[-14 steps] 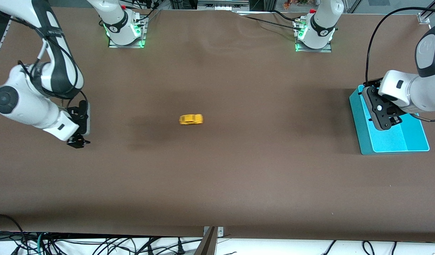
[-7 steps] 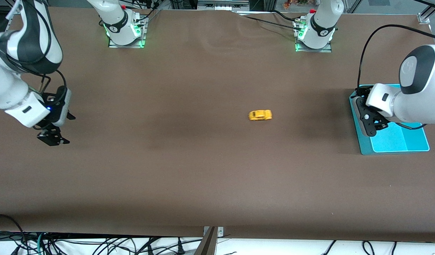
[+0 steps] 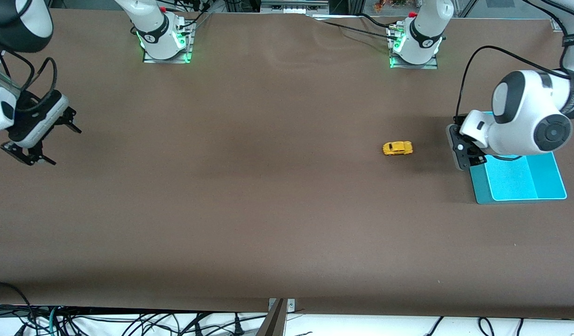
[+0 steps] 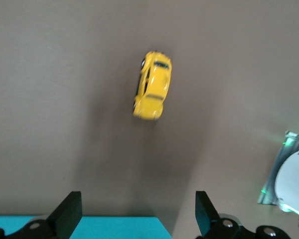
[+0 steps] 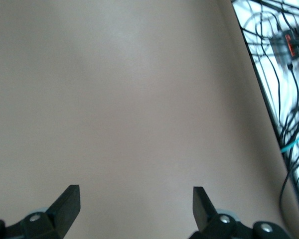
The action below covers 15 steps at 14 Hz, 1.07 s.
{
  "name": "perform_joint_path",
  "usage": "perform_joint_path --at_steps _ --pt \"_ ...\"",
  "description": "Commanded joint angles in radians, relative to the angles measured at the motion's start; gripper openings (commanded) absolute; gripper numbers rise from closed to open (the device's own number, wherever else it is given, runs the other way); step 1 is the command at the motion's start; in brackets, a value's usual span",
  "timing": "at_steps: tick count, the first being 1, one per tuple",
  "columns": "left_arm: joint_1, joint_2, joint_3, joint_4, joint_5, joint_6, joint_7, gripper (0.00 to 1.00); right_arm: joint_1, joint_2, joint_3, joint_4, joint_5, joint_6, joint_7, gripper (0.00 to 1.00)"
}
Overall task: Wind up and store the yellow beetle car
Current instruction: 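Retract the right gripper while the left gripper moves toward the rolling car, then lower the left gripper onto the stopped car and close it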
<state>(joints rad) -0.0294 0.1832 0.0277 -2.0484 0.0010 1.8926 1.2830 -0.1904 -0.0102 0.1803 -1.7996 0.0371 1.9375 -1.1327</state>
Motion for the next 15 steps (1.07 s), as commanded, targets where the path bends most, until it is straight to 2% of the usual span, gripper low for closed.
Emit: perform_joint_path --at_steps 1,5,10,15 --pt "-0.001 -0.119 -0.002 -0.203 0.02 0.146 0.053 1.0 -0.003 -0.042 -0.002 0.025 0.01 -0.08 0.214 1.0" --pt "-0.003 -0.129 -0.077 -0.286 0.019 0.245 0.05 1.0 0.002 -0.074 -0.013 0.052 0.017 -0.187 0.517 1.0" --pt "-0.003 -0.108 -0.115 -0.427 0.022 0.506 0.048 1.0 0.014 -0.096 -0.01 0.088 0.024 -0.276 0.911 1.0" --pt "-0.01 -0.056 -0.115 -0.483 0.022 0.661 0.047 1.0 0.025 -0.087 -0.007 0.109 0.023 -0.302 1.007 1.0"
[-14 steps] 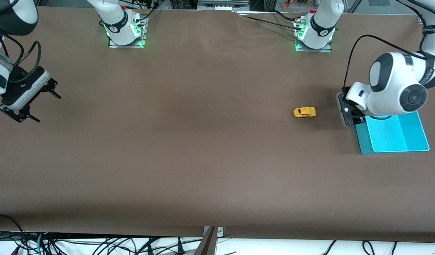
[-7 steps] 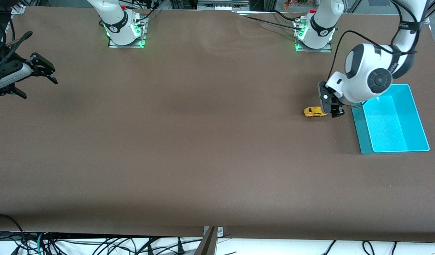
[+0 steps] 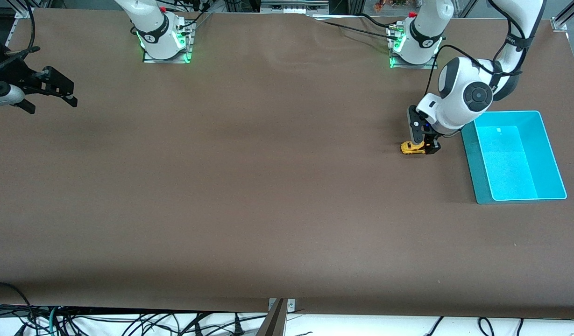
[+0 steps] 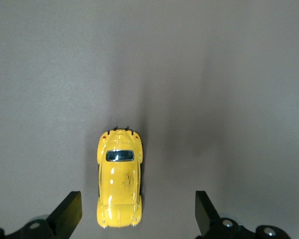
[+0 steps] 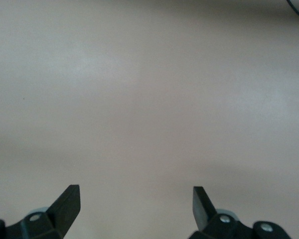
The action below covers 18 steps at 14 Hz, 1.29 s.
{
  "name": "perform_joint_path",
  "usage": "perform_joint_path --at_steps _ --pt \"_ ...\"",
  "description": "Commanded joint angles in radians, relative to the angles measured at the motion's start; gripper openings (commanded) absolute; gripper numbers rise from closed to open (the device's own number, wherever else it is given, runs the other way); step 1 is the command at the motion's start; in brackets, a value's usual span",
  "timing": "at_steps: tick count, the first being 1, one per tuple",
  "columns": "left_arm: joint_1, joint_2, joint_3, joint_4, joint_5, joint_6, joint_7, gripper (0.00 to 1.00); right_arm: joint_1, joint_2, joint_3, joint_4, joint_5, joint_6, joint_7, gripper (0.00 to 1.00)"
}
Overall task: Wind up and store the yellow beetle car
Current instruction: 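Lower the left gripper onto the stopped car and close it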
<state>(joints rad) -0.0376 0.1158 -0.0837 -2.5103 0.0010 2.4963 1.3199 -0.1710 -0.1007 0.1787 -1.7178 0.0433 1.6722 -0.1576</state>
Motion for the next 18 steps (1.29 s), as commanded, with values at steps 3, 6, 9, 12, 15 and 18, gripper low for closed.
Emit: perform_joint_path --at_steps 3,6,9,12,15,18 --pt "-0.004 0.039 -0.004 -0.022 0.022 0.091 0.01 1.0 0.005 0.003 -0.005 0.027 0.018 -0.058 0.062 1.0" --pt "-0.004 0.062 -0.004 -0.038 0.022 0.145 0.01 1.0 0.005 0.004 -0.005 0.037 0.017 -0.077 0.095 1.0" --pt "-0.004 0.08 -0.004 -0.056 0.022 0.194 0.01 1.0 0.008 0.004 -0.002 0.044 0.012 -0.078 0.135 1.0" --pt "-0.004 0.096 -0.004 -0.064 0.022 0.222 0.013 0.99 0.004 0.009 -0.005 0.047 0.007 -0.088 0.132 1.0" --pt "-0.004 0.096 -0.004 -0.062 0.022 0.223 0.015 0.45 0.002 0.012 -0.013 0.053 0.0 -0.103 0.127 1.0" --pt "-0.004 0.088 -0.004 -0.056 0.022 0.217 0.015 0.22 0.001 0.012 -0.015 0.075 -0.009 -0.109 0.127 1.0"
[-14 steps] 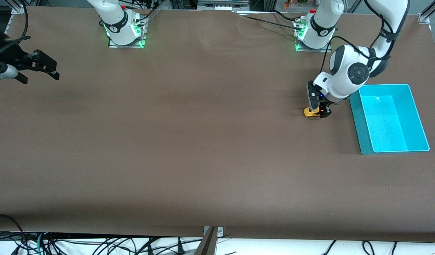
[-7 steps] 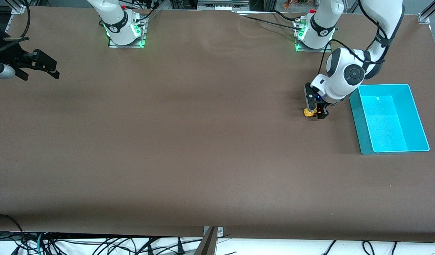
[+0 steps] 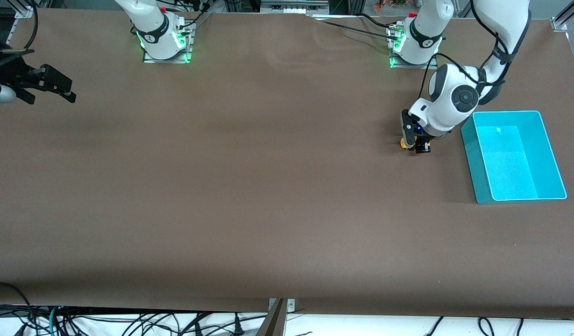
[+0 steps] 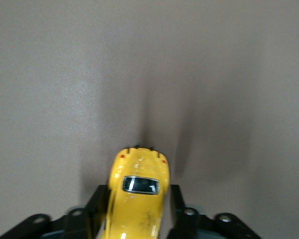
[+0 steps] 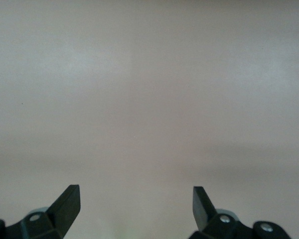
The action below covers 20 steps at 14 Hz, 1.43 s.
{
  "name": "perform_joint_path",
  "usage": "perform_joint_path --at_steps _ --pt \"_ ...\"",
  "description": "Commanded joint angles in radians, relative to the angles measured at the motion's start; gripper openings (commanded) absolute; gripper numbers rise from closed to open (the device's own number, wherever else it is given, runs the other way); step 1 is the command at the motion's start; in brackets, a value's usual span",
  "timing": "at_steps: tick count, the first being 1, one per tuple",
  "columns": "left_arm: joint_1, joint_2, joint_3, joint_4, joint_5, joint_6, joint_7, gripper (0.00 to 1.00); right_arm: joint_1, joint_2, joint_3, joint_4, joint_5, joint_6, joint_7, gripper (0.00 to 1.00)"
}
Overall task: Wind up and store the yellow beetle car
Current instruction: 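Lift the car with the left gripper and carry it over the bin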
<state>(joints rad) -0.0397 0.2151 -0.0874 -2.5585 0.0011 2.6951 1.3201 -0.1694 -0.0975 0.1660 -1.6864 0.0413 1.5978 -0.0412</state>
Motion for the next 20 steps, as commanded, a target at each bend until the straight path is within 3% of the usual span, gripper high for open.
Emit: perform_joint_path --at_steps 1,3,6,12,20 --pt "-0.002 -0.016 0.0 -0.005 0.022 0.012 0.013 0.21 -0.002 0.01 -0.006 0.05 -0.008 -0.039 0.01 1.0" --pt "0.0 -0.046 -0.002 0.009 0.011 -0.026 0.01 0.2 -0.002 0.013 -0.013 0.05 -0.008 -0.038 0.009 1.0" --pt "0.004 -0.088 -0.005 0.099 0.008 -0.214 0.01 0.2 -0.002 0.013 -0.016 0.05 -0.026 -0.039 0.007 1.0" --pt "0.053 -0.12 -0.003 0.36 0.007 -0.648 0.057 0.2 -0.002 0.013 -0.014 0.054 -0.029 -0.039 0.007 1.0" --pt "0.409 -0.121 0.003 0.449 0.007 -0.713 0.447 0.2 -0.002 0.013 -0.014 0.062 -0.027 -0.041 0.006 1.0"
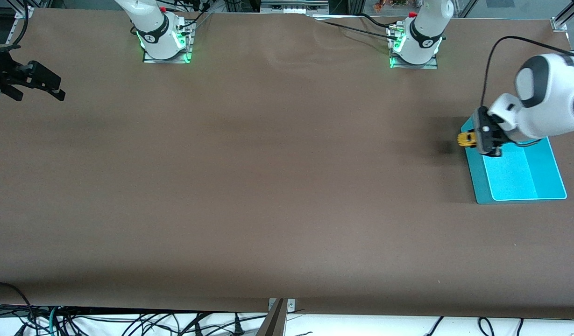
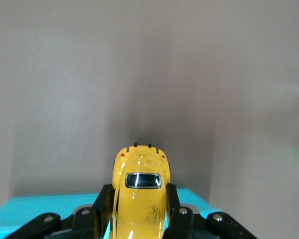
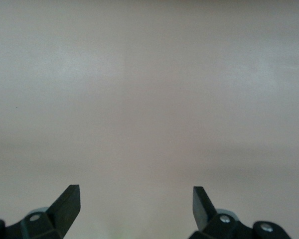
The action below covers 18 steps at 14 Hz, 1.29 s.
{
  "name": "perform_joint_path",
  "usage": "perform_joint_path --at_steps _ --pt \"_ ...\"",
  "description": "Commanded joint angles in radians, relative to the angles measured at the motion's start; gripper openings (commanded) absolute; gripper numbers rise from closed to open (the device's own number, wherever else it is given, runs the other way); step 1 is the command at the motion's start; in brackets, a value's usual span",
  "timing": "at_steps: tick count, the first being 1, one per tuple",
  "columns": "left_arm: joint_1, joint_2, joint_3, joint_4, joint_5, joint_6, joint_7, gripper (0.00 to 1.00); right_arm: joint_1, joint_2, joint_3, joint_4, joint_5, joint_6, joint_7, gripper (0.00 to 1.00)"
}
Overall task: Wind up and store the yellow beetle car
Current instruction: 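Lift the car with the left gripper and carry it over the bin, then lower the car into the cyan bin and open the left gripper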
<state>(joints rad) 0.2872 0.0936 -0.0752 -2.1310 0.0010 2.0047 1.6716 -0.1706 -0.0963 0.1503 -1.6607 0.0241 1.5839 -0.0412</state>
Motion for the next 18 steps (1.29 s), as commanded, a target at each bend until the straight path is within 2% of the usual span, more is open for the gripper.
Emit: perform_joint_path --at_steps 1,4,7,14,18 --pt "0.119 0.0 -0.008 0.022 0.007 -0.021 0.126 0.2 -0.001 0.013 0.002 0.036 -0.01 -0.025 0.006 1.0" --pt "0.196 0.029 -0.006 0.034 0.013 -0.001 0.218 0.21 0.0 0.015 0.003 0.036 -0.01 -0.025 0.006 1.0" --pt "0.24 0.086 -0.003 0.034 0.02 0.106 0.327 0.22 0.0 0.015 0.003 0.038 -0.01 -0.025 0.006 1.0" --pt "0.237 0.253 0.006 0.032 0.011 0.319 0.346 0.22 0.0 0.017 0.003 0.038 -0.009 -0.025 0.007 1.0" --pt "0.228 0.313 0.006 0.032 0.01 0.373 0.339 0.22 0.0 0.023 0.003 0.038 -0.007 -0.025 0.009 1.0"
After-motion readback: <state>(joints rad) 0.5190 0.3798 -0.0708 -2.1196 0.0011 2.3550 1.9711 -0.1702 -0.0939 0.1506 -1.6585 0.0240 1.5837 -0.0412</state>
